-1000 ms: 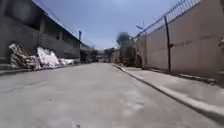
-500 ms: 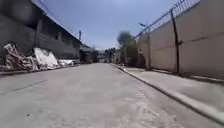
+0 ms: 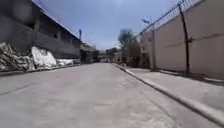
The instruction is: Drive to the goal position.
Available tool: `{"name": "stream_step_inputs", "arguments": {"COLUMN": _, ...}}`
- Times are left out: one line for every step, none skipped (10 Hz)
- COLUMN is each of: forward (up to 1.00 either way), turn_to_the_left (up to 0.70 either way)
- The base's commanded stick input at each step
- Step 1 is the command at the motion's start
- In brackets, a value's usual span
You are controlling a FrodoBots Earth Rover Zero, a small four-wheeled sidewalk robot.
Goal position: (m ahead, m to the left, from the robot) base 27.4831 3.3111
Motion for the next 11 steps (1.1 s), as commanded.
{"name": "stream_step_inputs", "arguments": {"forward": 1.00, "turn_to_the_left": 0.39}}
{"name": "stream_step_inputs", "arguments": {"forward": 1.00, "turn_to_the_left": 0.22}}
{"name": "stream_step_inputs", "arguments": {"forward": 1.00, "turn_to_the_left": 0.03}}
{"name": "stream_step_inputs", "arguments": {"forward": 1.00, "turn_to_the_left": 0.03}}
{"name": "stream_step_inputs", "arguments": {"forward": 1.00, "turn_to_the_left": 0.03}}
{"name": "stream_step_inputs", "arguments": {"forward": 0.47, "turn_to_the_left": 0.01}}
{"name": "stream_step_inputs", "arguments": {"forward": 0.00, "turn_to_the_left": 0.00}}
{"name": "stream_step_inputs", "arguments": {"forward": 0.00, "turn_to_the_left": 0.00}}
{"name": "stream_step_inputs", "arguments": {"forward": 0.00, "turn_to_the_left": 0.00}}
{"name": "stream_step_inputs", "arguments": {"forward": 0.00, "turn_to_the_left": 0.00}}
{"name": "stream_step_inputs", "arguments": {"forward": 0.00, "turn_to_the_left": 0.00}}
